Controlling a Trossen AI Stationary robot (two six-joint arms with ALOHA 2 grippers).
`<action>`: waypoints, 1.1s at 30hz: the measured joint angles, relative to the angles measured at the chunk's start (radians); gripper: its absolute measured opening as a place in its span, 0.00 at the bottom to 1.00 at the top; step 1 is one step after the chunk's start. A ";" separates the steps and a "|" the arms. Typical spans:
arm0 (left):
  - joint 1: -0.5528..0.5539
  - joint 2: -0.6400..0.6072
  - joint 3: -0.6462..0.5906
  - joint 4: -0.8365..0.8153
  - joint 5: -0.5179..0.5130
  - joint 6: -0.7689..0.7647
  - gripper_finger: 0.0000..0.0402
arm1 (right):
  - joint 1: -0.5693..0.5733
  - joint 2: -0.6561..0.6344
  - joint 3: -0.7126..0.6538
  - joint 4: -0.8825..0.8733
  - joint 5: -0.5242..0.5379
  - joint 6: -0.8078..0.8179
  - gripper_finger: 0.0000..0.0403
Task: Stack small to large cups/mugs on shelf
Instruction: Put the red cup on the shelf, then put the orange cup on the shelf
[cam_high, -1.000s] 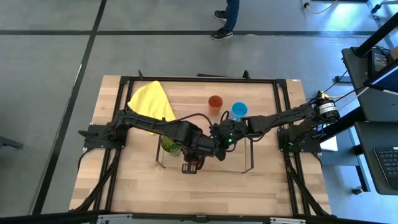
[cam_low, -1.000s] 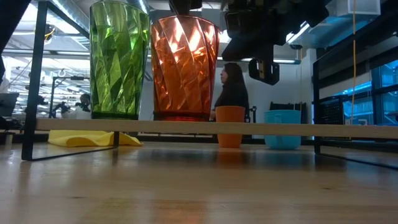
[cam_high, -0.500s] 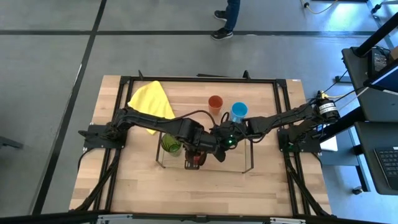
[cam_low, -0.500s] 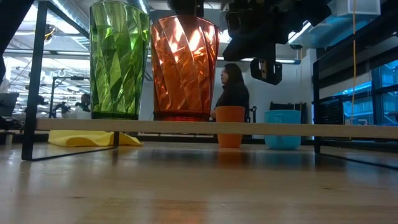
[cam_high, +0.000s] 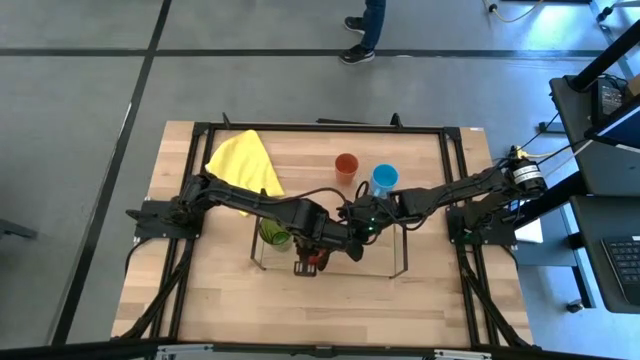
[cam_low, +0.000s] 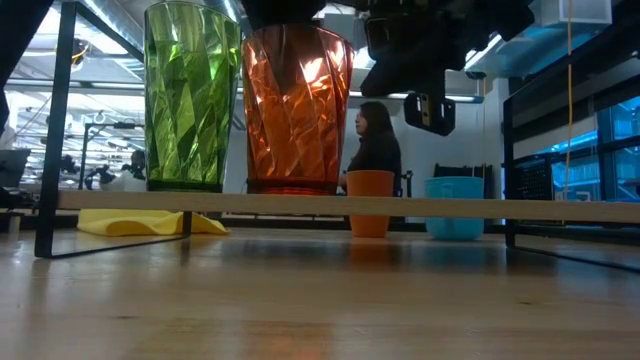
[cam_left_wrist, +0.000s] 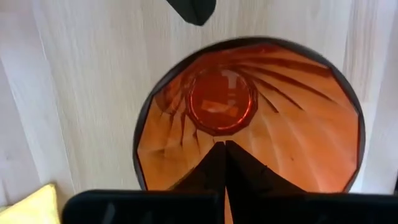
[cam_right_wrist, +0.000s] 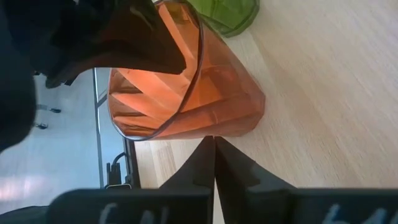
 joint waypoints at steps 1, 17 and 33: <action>0.002 0.000 0.000 0.005 -0.006 0.000 0.00 | 0.000 0.000 0.000 -0.001 -0.001 -0.001 0.03; 0.012 0.001 -0.001 0.022 -0.236 -0.055 0.00 | 0.000 -0.001 0.000 -0.005 0.008 -0.007 0.03; -0.007 -0.004 0.085 0.003 -0.139 -0.083 0.00 | 0.001 -0.004 0.001 -0.006 -0.005 -0.059 0.03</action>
